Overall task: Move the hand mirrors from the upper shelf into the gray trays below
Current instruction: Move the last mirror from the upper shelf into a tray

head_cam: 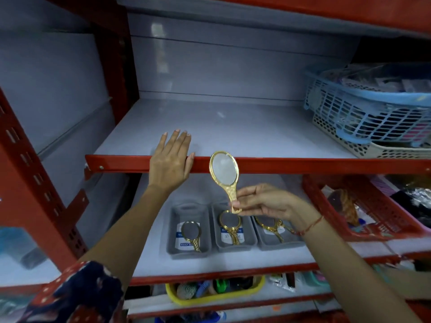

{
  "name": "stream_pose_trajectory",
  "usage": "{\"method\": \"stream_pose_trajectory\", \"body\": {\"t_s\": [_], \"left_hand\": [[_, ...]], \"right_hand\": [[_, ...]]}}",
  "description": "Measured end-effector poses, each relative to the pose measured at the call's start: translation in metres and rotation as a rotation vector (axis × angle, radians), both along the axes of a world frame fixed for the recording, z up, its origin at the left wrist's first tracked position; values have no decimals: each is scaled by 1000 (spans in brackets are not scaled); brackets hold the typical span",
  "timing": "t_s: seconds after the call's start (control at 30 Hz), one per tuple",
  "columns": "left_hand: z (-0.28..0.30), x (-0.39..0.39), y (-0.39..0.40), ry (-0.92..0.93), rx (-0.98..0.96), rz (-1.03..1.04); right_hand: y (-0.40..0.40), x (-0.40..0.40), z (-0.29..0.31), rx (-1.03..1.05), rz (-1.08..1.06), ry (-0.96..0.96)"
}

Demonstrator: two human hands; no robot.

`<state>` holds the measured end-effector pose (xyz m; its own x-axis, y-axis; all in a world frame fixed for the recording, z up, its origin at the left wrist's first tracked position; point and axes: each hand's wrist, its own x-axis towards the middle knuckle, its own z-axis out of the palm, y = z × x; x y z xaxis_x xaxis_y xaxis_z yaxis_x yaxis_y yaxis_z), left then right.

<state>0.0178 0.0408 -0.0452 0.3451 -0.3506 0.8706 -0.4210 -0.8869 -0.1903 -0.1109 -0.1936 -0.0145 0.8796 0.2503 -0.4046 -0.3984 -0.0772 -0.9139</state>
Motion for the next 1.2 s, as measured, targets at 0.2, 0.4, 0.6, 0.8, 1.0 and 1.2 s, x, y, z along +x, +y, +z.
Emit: {"method": "stream_pose_trajectory", "body": {"t_s": [0.2, 0.4, 0.6, 0.8, 1.0, 1.2], "left_hand": [[0, -2, -2, -13, -14, 12], [-2, 2, -2, -69, -11, -5], [-2, 6, 0, -111, 12, -40], [-2, 11, 1, -140, 48, -32], [-2, 9, 2, -75, 50, -30], [-11, -12, 2, 84, 31, -30]], "right_hand": [[10, 7, -69, -20, 3, 211], [41, 45, -123, -5, -128, 304], [81, 71, -163, -20, -190, 330], [101, 94, -192, -119, -219, 354], [103, 97, -205, -283, -214, 376], [105, 90, -206, -372, -211, 296]]}}
